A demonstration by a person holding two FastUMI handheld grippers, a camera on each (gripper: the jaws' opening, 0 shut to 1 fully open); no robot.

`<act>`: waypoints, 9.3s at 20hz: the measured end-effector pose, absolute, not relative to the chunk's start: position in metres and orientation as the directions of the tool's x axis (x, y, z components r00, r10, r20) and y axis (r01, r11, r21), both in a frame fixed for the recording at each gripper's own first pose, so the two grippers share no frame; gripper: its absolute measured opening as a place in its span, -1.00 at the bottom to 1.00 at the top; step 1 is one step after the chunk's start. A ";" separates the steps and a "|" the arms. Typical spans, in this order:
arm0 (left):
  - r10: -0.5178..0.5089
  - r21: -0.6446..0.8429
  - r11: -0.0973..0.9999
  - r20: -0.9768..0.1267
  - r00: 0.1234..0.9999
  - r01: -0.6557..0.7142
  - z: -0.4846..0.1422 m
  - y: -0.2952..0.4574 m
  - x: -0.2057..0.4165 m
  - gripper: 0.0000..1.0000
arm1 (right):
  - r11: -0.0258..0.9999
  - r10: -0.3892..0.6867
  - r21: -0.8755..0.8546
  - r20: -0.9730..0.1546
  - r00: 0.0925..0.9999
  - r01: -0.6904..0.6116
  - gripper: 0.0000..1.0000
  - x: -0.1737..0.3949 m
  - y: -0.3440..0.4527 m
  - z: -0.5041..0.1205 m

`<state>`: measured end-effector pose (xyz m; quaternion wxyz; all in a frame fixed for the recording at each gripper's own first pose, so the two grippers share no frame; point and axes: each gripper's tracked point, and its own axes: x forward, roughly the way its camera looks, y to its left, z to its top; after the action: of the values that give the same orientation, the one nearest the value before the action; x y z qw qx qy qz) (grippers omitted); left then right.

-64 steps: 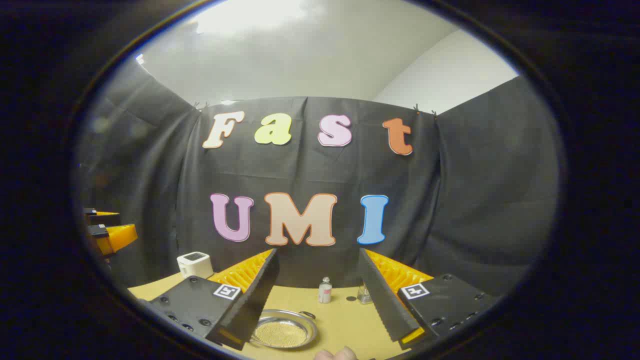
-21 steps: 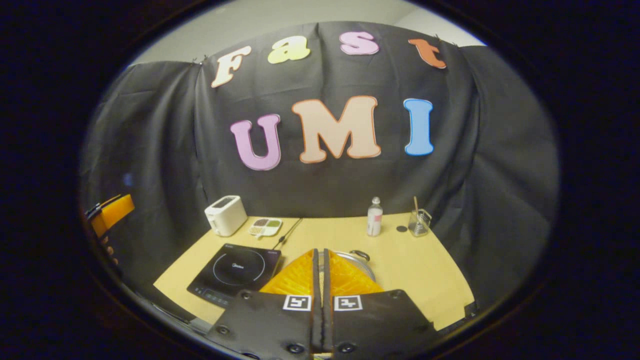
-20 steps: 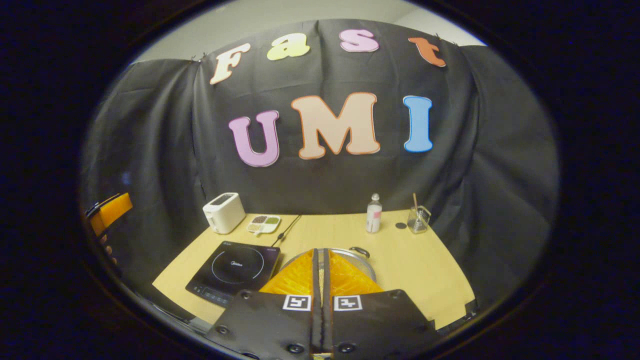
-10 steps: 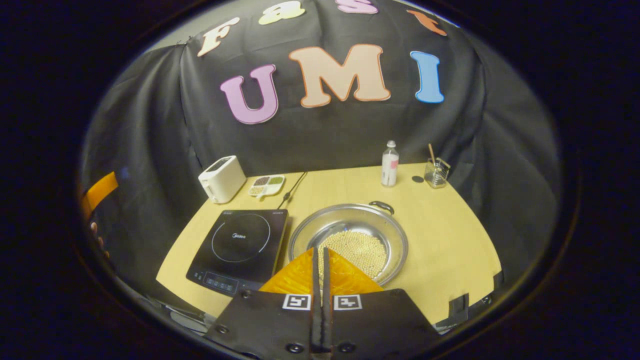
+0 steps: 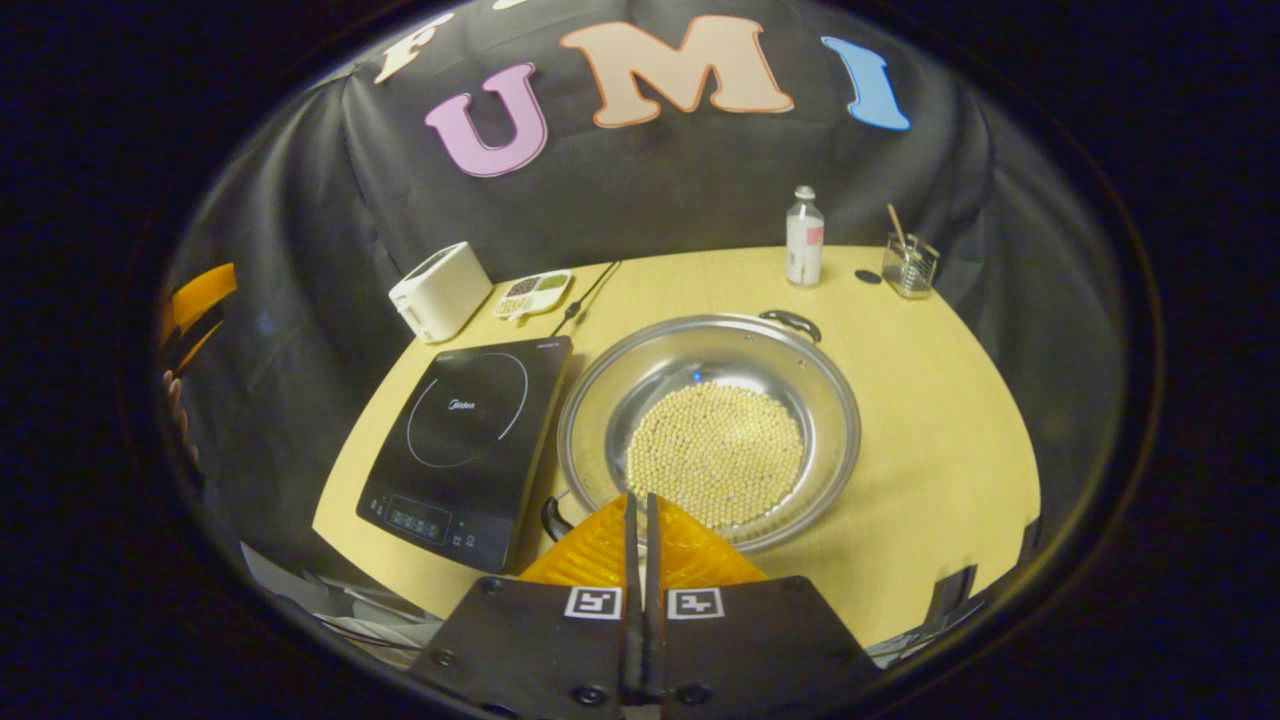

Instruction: First push the handle of the pot to place it horizontally, then grasp the pot with both hands and set it on the induction cooktop.

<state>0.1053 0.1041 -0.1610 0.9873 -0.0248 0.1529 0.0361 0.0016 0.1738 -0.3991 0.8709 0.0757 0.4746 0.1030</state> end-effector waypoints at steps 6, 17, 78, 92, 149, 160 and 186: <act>-0.053 -0.055 0.998 -0.302 0.952 0.038 -0.180 0.098 0.155 0.92 | 0.973 0.220 0.225 -0.874 0.433 -0.040 -0.94 -0.016 0.191 -0.428; -0.225 -0.051 0.974 -0.260 0.939 0.220 -0.219 0.112 0.208 0.92 | 1.000 0.008 0.009 -0.966 0.257 0.006 -0.94 -0.045 0.199 -0.474; -0.241 -0.209 0.970 -0.778 0.580 0.124 -0.414 -0.073 0.137 0.92 | 0.999 -0.003 -0.025 -0.827 0.562 -0.033 0.30 0.136 -0.010 -0.485; -0.149 -0.068 0.980 -0.873 0.464 0.186 -0.478 -0.086 0.144 0.70 | 0.994 0.104 0.083 -0.887 0.451 -0.066 0.27 0.134 -0.001 -0.529; -0.248 -0.191 0.969 -0.781 0.573 0.158 -0.449 0.213 0.188 0.19 | 0.987 0.122 0.153 -0.908 0.400 0.047 -0.09 0.120 0.313 -0.468; -0.175 -0.110 0.984 -0.747 0.641 0.140 -0.416 0.213 0.180 0.83 | 0.982 0.155 0.188 -0.884 0.440 0.032 0.96 0.116 0.311 -0.451; -0.049 0.011 0.998 -0.375 0.926 0.057 -0.128 0.001 0.085 0.97 | 0.969 0.205 0.216 -0.419 0.885 -0.123 0.98 0.094 0.080 -0.164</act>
<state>0.0850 0.0011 -0.1279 0.9812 0.0109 0.1907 -0.0269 0.0940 0.0803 -0.1641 0.9663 0.0921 0.2247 0.0849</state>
